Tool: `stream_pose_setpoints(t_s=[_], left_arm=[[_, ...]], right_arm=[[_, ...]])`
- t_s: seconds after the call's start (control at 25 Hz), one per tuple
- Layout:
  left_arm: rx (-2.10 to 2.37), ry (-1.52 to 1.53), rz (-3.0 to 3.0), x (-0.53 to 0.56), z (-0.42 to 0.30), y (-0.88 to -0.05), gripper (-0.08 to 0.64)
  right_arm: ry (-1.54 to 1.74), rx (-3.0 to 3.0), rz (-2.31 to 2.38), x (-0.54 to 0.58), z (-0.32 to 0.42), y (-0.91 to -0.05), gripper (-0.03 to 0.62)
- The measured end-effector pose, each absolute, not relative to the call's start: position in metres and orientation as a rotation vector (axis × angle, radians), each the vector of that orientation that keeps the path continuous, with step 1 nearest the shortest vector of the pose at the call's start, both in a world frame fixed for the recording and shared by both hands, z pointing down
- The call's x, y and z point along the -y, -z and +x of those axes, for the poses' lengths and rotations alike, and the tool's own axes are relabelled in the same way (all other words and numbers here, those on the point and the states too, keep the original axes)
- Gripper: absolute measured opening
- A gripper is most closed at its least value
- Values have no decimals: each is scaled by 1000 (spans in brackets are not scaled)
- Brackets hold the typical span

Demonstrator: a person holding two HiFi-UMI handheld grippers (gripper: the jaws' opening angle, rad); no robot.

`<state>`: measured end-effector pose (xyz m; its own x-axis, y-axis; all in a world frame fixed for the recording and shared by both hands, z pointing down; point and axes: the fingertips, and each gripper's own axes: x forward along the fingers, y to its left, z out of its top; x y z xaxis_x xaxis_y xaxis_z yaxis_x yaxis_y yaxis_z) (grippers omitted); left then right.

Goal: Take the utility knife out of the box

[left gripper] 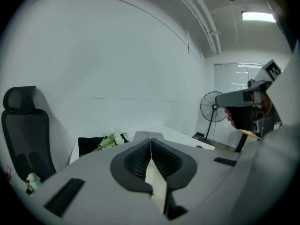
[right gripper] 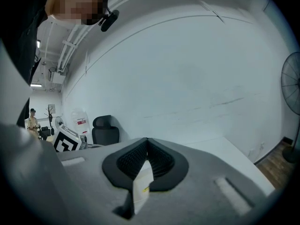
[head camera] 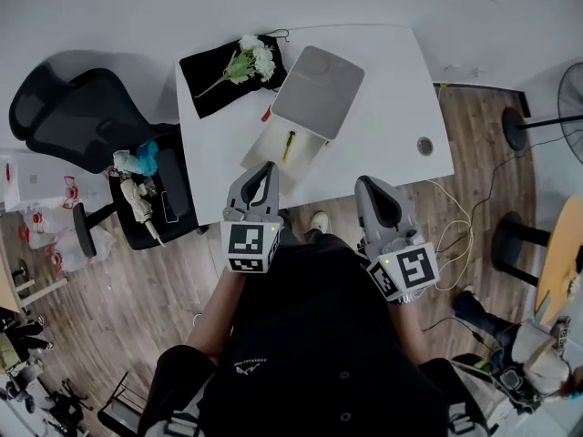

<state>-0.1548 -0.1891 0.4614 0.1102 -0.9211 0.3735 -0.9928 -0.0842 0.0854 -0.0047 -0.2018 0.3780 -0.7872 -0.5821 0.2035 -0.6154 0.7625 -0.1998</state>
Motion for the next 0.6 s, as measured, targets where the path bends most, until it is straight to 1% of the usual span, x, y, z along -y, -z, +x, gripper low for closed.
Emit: stream_pose_setpoints(t_s=[0.6], left_arm=[[1589, -516, 2010, 238, -164, -561, 8]], right_arm=[[-426, 2668, 1261, 222, -1, -394, 5]])
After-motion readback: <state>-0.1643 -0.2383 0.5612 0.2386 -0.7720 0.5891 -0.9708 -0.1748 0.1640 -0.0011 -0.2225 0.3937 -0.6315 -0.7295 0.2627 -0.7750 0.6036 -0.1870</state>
